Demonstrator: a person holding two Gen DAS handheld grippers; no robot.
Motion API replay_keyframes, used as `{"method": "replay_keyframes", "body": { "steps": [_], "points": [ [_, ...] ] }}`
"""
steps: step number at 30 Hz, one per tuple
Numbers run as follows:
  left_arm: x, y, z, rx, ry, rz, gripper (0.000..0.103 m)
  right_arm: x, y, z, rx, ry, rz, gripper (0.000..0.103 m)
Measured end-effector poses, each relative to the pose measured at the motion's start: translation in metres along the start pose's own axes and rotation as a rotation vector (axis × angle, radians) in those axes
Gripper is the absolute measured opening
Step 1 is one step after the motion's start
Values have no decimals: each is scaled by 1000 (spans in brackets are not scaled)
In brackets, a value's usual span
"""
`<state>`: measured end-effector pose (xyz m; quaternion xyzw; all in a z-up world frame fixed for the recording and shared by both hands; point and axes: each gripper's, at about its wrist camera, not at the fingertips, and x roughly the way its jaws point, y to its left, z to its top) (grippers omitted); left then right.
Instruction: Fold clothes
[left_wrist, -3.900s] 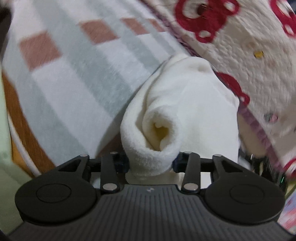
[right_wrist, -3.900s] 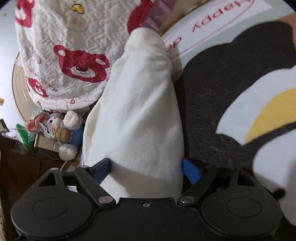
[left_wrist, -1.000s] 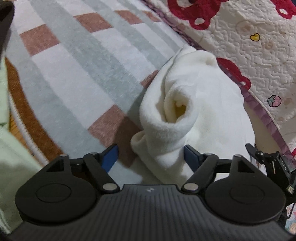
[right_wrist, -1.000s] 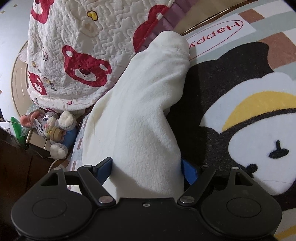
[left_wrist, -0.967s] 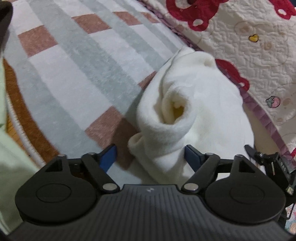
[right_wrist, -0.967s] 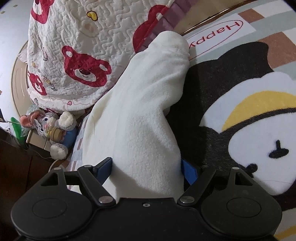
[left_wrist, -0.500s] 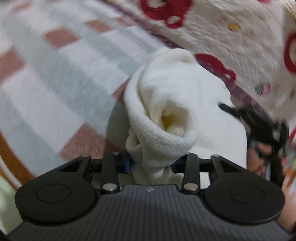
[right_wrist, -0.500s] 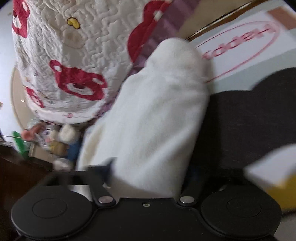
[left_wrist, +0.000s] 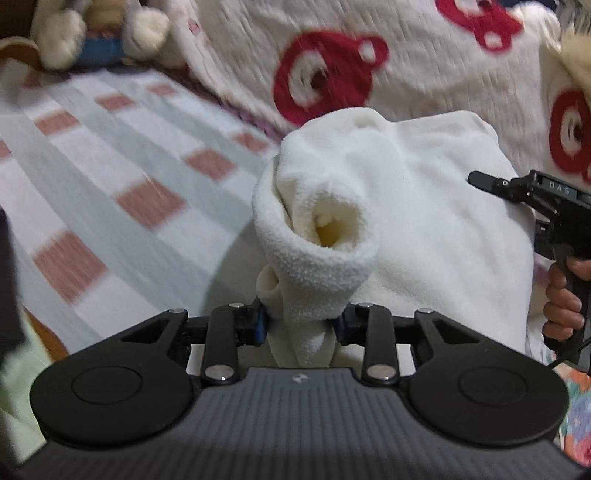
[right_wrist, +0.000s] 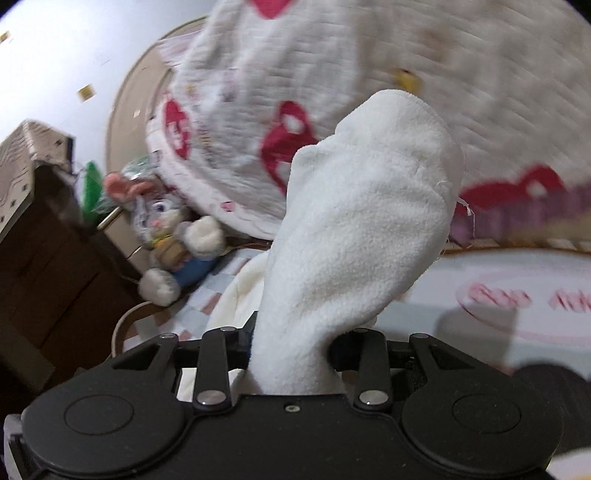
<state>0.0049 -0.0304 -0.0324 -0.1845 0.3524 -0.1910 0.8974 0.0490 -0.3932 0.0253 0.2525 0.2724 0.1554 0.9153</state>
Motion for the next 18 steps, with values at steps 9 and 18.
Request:
{"method": "replay_keyframes", "body": {
  "steps": [9, 18],
  "points": [
    [-39, 58, 90, -54, -104, 130, 32, 95, 107, 66, -111, 66, 86, 40],
    [-17, 134, 183, -42, -141, 334, 32, 204, 158, 86, -171, 37, 189, 41]
  ]
}}
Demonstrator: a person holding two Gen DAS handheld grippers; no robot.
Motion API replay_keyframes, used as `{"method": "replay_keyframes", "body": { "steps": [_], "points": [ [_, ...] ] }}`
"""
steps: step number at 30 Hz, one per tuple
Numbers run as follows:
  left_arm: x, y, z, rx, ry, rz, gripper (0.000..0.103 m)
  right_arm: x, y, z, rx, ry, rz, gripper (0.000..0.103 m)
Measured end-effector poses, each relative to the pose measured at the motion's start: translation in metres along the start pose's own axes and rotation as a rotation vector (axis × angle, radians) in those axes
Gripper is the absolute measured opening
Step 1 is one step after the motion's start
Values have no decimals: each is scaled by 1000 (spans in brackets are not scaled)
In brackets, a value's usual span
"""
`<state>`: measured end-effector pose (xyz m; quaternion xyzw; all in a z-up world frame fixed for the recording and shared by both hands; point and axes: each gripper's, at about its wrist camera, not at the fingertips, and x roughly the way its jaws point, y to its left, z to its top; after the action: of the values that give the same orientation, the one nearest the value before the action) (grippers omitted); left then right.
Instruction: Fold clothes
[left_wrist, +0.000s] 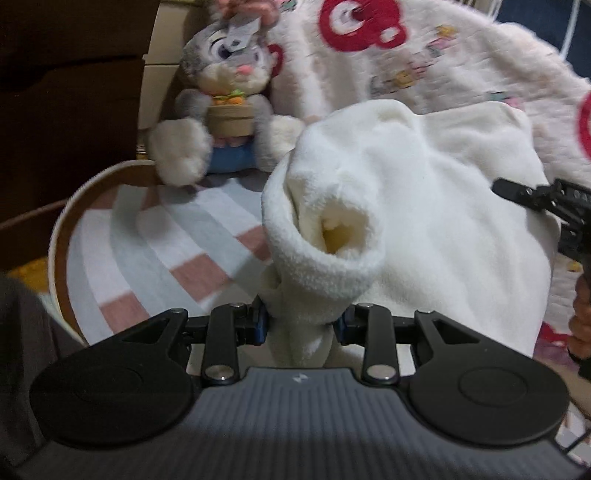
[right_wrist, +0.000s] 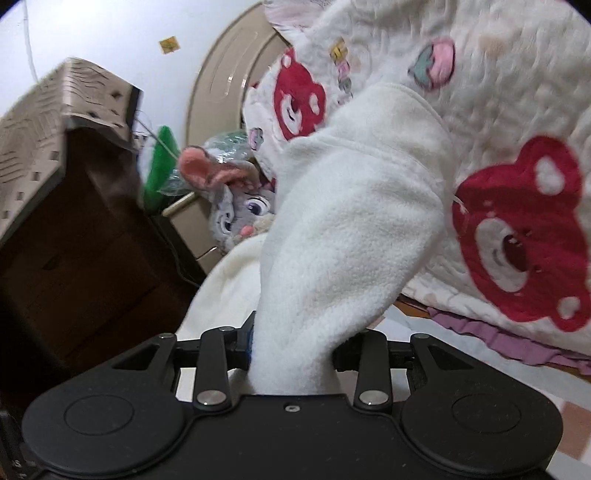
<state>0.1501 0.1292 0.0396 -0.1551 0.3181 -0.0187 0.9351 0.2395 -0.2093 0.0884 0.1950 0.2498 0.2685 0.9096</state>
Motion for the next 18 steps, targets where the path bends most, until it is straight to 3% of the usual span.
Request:
{"method": "replay_keyframes", "body": {
  "steps": [2, 3, 5, 6, 8, 9, 11, 15, 18],
  "points": [
    [23, 9, 12, 37, -8, 42, 32, 26, -11, -5, 20, -15, -7, 41],
    [40, 9, 14, 102, -16, 88, 37, 40, -18, -9, 26, -17, -16, 44],
    [79, 15, 11, 157, 25, 205, 47, 72, -37, -26, 22, 16, -79, 56],
    [99, 22, 6, 140, 67, 255, 42, 91, -50, -40, 37, 74, -157, 77],
    [135, 56, -9, -36, 165, 236, 41, 118, -74, -73, 103, 186, -320, 80],
    [139, 68, -17, -106, 159, 196, 41, 124, -84, -90, 149, 217, -373, 79],
    [138, 80, -26, -145, 112, 166, 42, 116, -97, -117, 263, 167, -327, 79],
    [134, 92, -26, -205, 40, 110, 51, 94, -123, -150, 540, 103, -139, 80],
    [133, 100, -26, -278, -15, 66, 53, 94, -131, -154, 546, 69, -128, 81]
  ]
}}
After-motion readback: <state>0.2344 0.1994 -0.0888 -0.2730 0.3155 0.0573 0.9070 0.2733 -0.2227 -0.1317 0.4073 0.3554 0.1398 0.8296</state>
